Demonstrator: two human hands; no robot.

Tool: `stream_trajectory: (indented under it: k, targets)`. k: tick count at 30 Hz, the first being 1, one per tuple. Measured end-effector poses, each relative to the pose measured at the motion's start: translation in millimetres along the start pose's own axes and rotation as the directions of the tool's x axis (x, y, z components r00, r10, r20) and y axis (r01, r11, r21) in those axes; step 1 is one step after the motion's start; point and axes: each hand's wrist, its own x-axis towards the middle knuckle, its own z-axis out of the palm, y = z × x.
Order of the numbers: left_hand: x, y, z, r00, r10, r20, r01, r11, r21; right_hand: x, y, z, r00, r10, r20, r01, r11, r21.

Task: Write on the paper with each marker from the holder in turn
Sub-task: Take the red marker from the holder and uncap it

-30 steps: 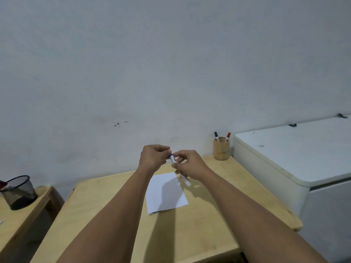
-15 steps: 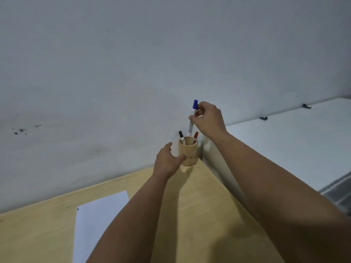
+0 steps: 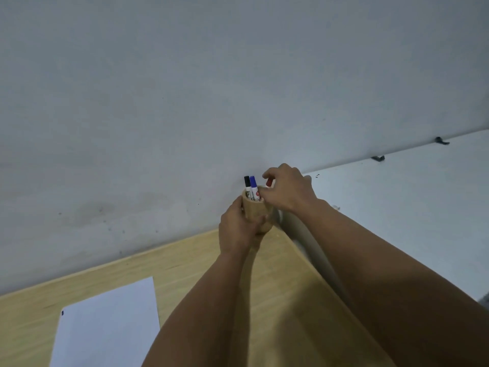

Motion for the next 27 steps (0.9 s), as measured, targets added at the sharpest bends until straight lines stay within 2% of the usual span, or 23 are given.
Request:
stream_trajectory:
  k: [3, 7, 11, 14, 18, 22, 27]
  targets:
    - [0.6, -6.3, 4.3, 1.000, 0.002, -0.009, -0.002, 1.000, -0.007, -0.7, 8.5, 2.9, 0.999, 0.030, 0.020, -0.031, 0.999, 0.016]
    - [1.0, -4.1, 5.9, 1.000, -0.020, -0.002, 0.020, 1.000, 0.008, -3.2, 8.7, 6.4, 0.997, 0.069, -0.029, -0.069, 0.998, 0.008]
    - [2.5, 4.2, -3.4, 0.993, -0.060, 0.104, 0.050, 0.994, 0.095, -7.5, -3.0, -2.9, 0.995, 0.071, -0.075, -0.068, 0.997, 0.042]
    - [0.1, 9.5, -20.1, 0.992, -0.068, 0.102, 0.049, 0.983, 0.179, -4.5, -16.5, -32.1, 0.982, 0.123, -0.140, -0.085, 0.964, 0.252]
    - [-9.9, 26.3, -57.0, 0.996, -0.081, 0.042, 0.069, 0.970, 0.232, -9.2, -39.2, -82.5, 0.955, 0.193, -0.226, -0.039, 0.835, 0.549]
    - [-28.4, 46.5, -108.3, 0.999, -0.051, -0.005, 0.051, 0.960, 0.277, -32.9, -67.8, -102.2, 0.957, 0.163, -0.239, 0.028, 0.772, 0.635]
    - [-64.0, 59.4, -193.6, 0.996, -0.042, -0.078, 0.064, 0.950, 0.307, -81.9, -113.5, -84.9, 0.988, 0.059, -0.143, 0.071, 0.646, 0.760]
